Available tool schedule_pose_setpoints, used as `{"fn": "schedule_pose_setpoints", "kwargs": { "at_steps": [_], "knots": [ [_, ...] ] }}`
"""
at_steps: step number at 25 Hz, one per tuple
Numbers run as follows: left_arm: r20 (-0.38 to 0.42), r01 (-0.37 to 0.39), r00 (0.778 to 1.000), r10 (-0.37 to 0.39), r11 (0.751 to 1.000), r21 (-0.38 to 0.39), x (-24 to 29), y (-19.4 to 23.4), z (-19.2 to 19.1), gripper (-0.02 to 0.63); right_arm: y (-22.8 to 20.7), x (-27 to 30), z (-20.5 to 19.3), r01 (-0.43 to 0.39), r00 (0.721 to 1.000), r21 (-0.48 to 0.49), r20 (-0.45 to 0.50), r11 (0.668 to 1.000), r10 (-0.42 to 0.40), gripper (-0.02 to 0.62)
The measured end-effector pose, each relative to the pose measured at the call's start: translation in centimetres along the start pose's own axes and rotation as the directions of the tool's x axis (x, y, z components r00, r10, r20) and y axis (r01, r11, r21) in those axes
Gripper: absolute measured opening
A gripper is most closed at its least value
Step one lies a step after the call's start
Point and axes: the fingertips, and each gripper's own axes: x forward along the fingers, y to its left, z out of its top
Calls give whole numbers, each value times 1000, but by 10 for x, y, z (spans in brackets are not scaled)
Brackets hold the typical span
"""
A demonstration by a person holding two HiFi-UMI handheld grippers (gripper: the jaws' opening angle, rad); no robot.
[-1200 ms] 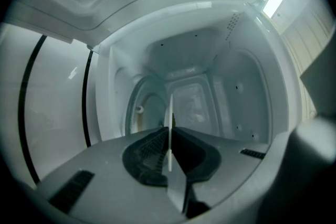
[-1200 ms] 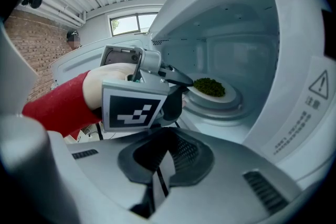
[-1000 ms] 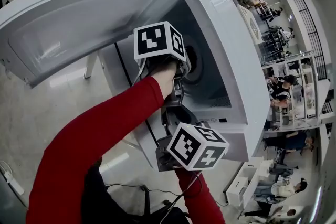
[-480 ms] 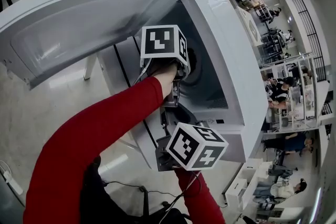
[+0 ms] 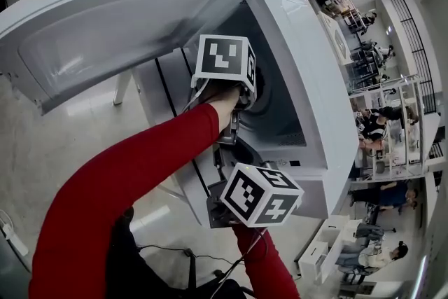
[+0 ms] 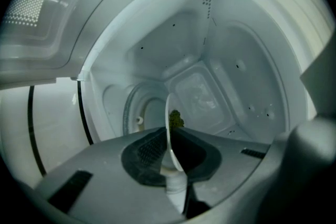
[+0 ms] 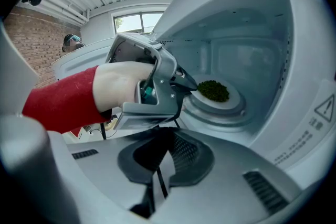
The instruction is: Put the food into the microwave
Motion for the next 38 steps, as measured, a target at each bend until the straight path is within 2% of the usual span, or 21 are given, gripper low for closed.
{"fn": "schedule_pose_setpoints", "kwargs": {
  "at_steps": [7, 10, 16, 26, 31, 36, 38],
  "knots": [
    [-1, -43, 999, 43, 997, 68, -1, 5, 3, 46, 1, 2, 1, -5, 1000, -5, 0, 1000, 5, 14],
    [26, -70, 997, 68, 990, 123, 3, 8, 11, 52, -1, 4, -1, -5, 1000, -7, -1, 1000, 5, 14],
    [23, -77, 997, 74, 978, 195, 5, 5, 10, 65, -1, 5, -2, -13, 1000, -11, -4, 1000, 13, 14],
    [54, -125, 992, 114, 937, 325, 4, 6, 14, 86, -2, 8, -3, -23, 1000, -19, -20, 1000, 22, 14],
    [65, -159, 987, 146, 900, 407, 3, 5, 16, 95, -3, 6, -4, -23, 999, -11, -24, 1000, 23, 14],
    [60, -189, 982, 182, 870, 455, 5, 11, 16, 115, -5, 5, -3, -20, 1000, -8, -21, 1000, 20, 14],
    [66, -207, 977, 201, 849, 486, 6, 12, 16, 126, -6, 4, -4, -19, 1000, -7, -22, 1000, 19, 14]
  ]
}}
